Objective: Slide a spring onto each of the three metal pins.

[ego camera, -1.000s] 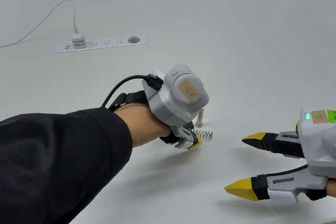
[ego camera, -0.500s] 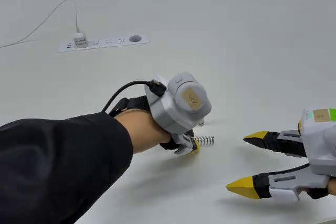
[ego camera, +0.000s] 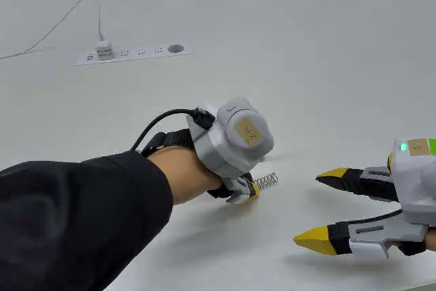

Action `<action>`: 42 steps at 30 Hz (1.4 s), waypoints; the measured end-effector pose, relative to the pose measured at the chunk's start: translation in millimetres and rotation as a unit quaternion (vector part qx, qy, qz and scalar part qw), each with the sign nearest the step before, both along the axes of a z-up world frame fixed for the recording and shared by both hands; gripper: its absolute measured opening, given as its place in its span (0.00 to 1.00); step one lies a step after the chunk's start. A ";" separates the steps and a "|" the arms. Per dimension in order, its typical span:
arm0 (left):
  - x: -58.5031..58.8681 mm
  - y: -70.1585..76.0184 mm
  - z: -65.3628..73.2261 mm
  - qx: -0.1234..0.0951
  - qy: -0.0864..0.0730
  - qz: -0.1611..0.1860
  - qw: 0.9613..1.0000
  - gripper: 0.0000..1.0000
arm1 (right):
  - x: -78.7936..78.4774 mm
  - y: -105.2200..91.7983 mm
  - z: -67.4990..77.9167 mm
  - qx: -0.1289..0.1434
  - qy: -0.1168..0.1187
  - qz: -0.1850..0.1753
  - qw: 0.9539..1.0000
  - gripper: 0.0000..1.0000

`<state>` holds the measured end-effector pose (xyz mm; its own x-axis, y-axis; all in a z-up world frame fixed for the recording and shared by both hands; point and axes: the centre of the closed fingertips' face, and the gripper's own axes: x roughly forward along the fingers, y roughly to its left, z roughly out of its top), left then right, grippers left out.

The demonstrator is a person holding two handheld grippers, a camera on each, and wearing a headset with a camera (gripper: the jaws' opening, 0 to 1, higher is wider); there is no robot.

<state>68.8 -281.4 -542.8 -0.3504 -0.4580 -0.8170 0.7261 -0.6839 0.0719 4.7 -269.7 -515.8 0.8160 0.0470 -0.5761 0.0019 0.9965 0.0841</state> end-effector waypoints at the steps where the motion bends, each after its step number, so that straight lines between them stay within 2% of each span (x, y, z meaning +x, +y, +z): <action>1: 0.1 0.7 0.0 0.001 0.000 0.000 1.000 0.11 | 0.1 0.0 0.2 0.000 0.000 0.000 1.000 0.67; 12: -11.1 14.1 9.2 0.006 0.013 -0.025 1.000 0.10 | 7.9 2.9 8.6 -0.014 -0.006 0.012 1.000 0.56; 16: -14.7 18.6 13.4 0.006 0.015 -0.037 0.999 0.10 | 9.7 3.6 9.5 -0.021 -0.002 0.021 1.000 0.47; 19: -18.3 23.3 15.7 0.008 0.016 -0.051 0.999 0.10 | 11.3 4.6 9.5 -0.042 0.006 0.036 0.998 0.41; 26: -27.5 33.2 19.0 0.011 0.016 -0.077 0.997 0.10 | 16.1 9.0 10.1 -0.054 0.012 0.059 0.997 0.33; 42: -41.5 48.0 27.6 0.014 0.017 -0.121 0.992 0.10 | 22.0 28.8 5.7 -0.057 0.033 0.116 0.991 0.20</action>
<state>27.3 -233.4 -515.2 -0.4747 -0.3351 -0.8139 0.5424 -0.8396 0.0293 26.7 -240.9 -510.1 0.7516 0.1609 -0.6397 -0.2266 0.9737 -0.0214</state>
